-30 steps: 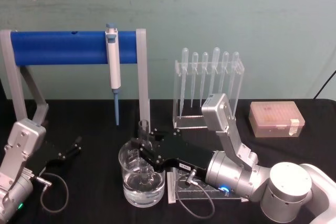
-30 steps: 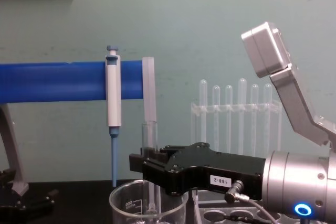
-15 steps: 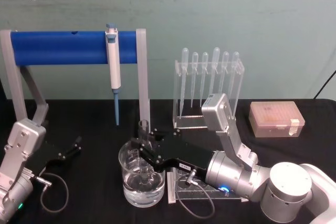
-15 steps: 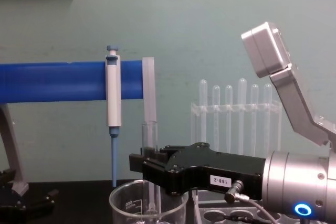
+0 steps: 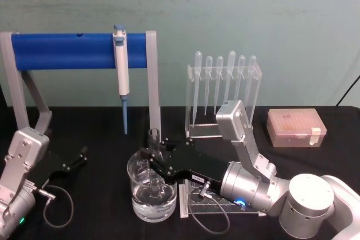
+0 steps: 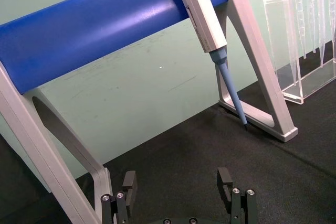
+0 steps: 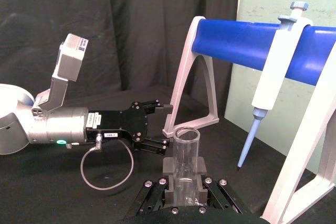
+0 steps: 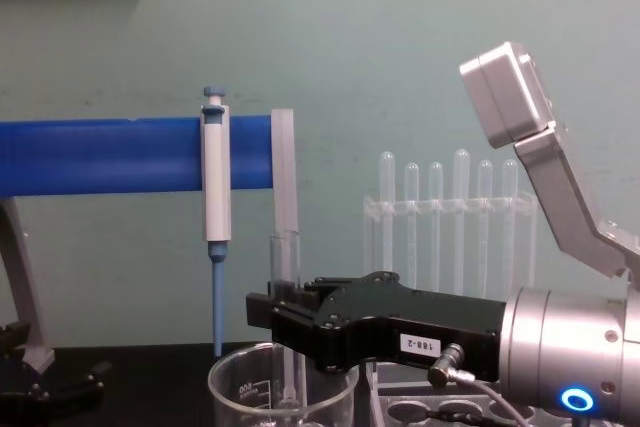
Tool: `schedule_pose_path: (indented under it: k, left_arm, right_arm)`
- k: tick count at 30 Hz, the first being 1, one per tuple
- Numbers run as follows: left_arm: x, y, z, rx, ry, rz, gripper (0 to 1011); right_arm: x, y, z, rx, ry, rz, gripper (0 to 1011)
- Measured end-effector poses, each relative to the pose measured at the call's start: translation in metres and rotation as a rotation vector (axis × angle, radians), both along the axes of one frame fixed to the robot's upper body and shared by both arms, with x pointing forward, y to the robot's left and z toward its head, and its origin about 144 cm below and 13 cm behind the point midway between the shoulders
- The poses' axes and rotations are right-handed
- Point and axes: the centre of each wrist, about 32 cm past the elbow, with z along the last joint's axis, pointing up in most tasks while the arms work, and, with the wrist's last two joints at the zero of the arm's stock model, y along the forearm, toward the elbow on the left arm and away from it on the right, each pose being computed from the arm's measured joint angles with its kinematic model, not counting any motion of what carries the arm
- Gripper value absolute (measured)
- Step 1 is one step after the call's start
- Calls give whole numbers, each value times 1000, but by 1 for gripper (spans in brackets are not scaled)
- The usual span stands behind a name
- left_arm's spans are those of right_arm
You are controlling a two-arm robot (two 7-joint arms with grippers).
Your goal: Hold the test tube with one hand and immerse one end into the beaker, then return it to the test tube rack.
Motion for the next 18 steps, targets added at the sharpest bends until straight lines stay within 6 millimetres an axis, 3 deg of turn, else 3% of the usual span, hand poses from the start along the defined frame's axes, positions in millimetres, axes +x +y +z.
schedule_pose_path:
  k: [18]
  left_arm:
    - [0, 0, 0, 0, 0, 0, 1000]
  right_arm:
    - [0, 0, 0, 0, 0, 0, 225]
